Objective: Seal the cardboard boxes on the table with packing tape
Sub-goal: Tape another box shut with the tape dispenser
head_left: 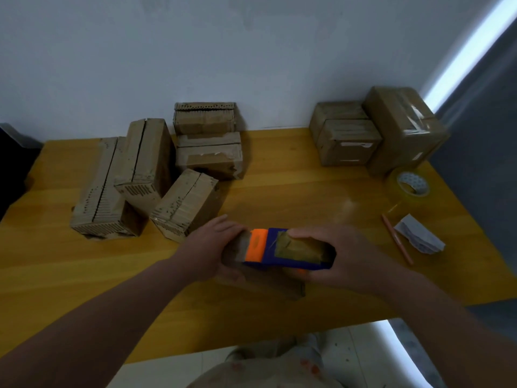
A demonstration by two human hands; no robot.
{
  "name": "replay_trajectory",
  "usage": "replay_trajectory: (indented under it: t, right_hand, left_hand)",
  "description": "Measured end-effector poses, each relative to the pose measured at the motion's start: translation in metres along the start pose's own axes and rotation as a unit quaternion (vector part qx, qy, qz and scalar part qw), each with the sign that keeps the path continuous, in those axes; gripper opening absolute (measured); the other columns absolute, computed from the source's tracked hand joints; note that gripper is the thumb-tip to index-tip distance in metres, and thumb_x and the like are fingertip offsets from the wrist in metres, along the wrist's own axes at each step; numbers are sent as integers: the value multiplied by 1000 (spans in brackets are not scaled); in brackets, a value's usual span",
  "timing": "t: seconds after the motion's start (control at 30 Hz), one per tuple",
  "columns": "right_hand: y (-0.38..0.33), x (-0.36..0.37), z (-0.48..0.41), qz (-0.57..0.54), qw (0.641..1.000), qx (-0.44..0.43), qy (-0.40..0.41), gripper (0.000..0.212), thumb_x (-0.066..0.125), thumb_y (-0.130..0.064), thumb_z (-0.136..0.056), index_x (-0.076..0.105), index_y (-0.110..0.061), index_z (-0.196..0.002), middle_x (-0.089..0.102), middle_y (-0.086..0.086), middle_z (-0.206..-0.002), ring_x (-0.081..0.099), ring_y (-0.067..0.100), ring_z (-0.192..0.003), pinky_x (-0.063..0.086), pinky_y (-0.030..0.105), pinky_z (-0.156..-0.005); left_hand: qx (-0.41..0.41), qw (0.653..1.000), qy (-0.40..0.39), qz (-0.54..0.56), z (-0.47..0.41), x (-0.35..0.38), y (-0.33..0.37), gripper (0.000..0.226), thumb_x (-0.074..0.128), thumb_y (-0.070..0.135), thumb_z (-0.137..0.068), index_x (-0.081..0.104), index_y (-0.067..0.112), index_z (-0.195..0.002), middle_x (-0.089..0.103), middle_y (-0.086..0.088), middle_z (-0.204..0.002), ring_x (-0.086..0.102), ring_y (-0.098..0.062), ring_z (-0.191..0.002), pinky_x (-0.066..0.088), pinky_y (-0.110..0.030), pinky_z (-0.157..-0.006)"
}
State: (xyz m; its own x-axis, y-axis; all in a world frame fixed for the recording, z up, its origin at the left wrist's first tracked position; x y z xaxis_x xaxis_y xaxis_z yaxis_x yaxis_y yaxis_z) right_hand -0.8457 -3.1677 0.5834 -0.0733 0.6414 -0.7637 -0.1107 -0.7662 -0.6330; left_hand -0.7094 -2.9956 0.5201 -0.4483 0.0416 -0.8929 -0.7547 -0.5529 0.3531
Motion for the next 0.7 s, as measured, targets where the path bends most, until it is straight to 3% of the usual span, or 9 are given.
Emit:
replay_trajectory:
  t: [0.13,0.23,0.37,0.53,0.6,0.7]
  right_hand:
    - [30,-3,25,0,999,35,-19,72,82,-35,-73,37,-67,-119,46,-18,-126,50,3,-113,52,26,-86]
    - [36,3,28,30,999,35,-3,70,81,-38,-74,34,-67,-117,46,-19,-113,50,1,-102,45,14,-75]
    - [39,4,25,58,997,26,33,66,76,-51,-71,43,-56,-128,49,-11,-104,53,7,-92,50,26,-68]
    - [37,6,26,93,994,16,54,68,78,-50,-71,48,-46,-132,53,-5,-107,54,10,-94,52,29,-68]
    - [29,9,19,107,993,9,48,68,79,-46,-74,48,-44,-134,52,-5,-111,52,10,-98,50,25,-70]
    - [7,19,0,104,994,-10,25,68,76,-42,-78,45,-41,-138,48,-4,-114,50,11,-100,49,26,-77]
  left_hand:
    - [-8,999,-22,-38,0,-2,5,106,69,70,-63,21,31,-149,21,12,-156,-1,-14,-147,10,-44,-118]
    - [10,994,-38,-103,-2,-3,11,106,64,73,-66,17,28,-151,18,9,-158,-6,-14,-147,-6,-41,-116]
    - [70,986,-68,-137,-11,-1,36,103,67,64,-73,12,28,-152,15,7,-158,5,-13,-146,-12,-41,-113]
    - [82,991,-60,-92,-14,1,53,104,74,59,-69,18,27,-151,27,7,-151,24,-12,-139,8,-40,-118]
    - [60,993,-58,-80,-8,-1,44,104,76,57,-68,20,27,-150,28,8,-149,26,-12,-136,21,-35,-115]
    - [18,995,-63,-71,5,-3,21,108,78,56,-66,17,28,-150,24,9,-150,26,-12,-137,28,-33,-112]
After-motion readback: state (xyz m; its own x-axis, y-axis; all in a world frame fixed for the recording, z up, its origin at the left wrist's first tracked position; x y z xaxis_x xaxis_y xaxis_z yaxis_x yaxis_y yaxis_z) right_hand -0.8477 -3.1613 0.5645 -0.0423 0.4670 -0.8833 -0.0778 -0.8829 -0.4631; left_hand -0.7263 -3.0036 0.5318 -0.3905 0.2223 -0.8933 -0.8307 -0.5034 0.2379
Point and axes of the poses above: each hand's wrist, its own z-axis away from the middle knuckle, its own x-axis out of the palm, y = z × x, the point moved 7 cm from there along -z, towards the middle knuckle
